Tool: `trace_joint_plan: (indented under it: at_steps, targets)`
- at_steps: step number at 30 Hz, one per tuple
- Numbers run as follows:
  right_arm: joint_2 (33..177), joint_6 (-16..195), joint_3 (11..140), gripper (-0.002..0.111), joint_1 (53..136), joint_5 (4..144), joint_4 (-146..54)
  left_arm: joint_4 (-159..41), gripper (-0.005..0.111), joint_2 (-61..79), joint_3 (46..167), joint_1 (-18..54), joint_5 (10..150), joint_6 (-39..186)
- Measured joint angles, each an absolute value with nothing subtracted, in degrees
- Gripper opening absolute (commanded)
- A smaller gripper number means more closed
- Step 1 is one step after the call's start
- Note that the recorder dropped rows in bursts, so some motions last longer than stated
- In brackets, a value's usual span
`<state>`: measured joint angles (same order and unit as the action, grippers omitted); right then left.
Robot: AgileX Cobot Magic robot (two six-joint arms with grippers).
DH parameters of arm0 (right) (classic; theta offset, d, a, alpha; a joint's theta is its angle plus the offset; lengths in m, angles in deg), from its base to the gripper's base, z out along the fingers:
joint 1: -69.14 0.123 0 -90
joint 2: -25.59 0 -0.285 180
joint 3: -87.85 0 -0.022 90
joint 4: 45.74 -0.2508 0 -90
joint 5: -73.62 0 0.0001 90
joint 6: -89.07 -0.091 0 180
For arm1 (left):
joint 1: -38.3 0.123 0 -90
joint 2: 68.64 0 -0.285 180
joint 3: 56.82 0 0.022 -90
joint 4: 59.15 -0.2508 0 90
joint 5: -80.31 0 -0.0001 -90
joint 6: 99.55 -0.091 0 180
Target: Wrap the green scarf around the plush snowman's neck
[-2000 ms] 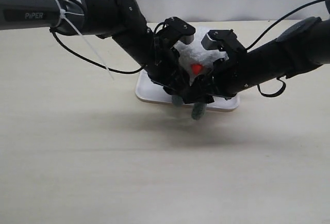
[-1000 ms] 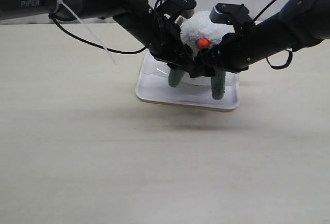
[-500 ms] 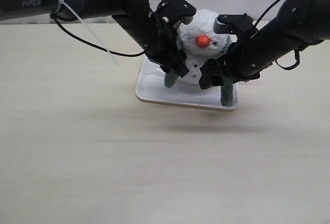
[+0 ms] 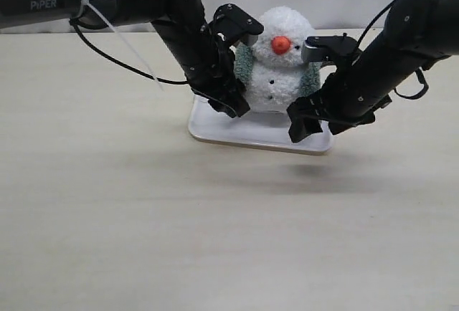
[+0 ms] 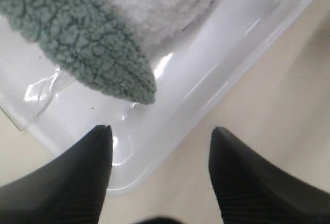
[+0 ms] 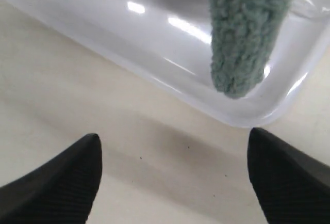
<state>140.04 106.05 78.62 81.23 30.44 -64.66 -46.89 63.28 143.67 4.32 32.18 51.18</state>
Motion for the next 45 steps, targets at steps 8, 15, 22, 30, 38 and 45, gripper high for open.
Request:
trace_joint_plan:
  at_steps: [8,15,22,30,38,45]
  targets:
    - [138.03,103.43,78.62,0.045,81.23,27.65,-60.73,-53.51,0.036,63.28,143.67,4.32,29.79,59.09]
    - [132.14,103.41,78.62,0.01,81.23,29.59,-60.51,-62.52,0.005,62.68,143.67,4.32,29.8,65.88]
    - [126.25,103.53,78.62,0.004,81.23,32.69,-60.18,-63.16,0.0,55.63,141.63,4.42,36.5,69.76]
    - [115.25,103.38,75.01,0.004,81.23,41.98,-60.18,-63.16,0.0,38.21,125.2,4.92,53.56,74.06]
    - [112.76,101.05,75.86,0.004,81.23,45.73,-62.51,-61.11,0.0,20.31,106.54,4.92,70.02,76.81]
    - [128.11,100.55,91.79,0.004,81.23,39.62,-62.75,-59.95,0.0,8.3,91.22,4.92,83.92,77.19]
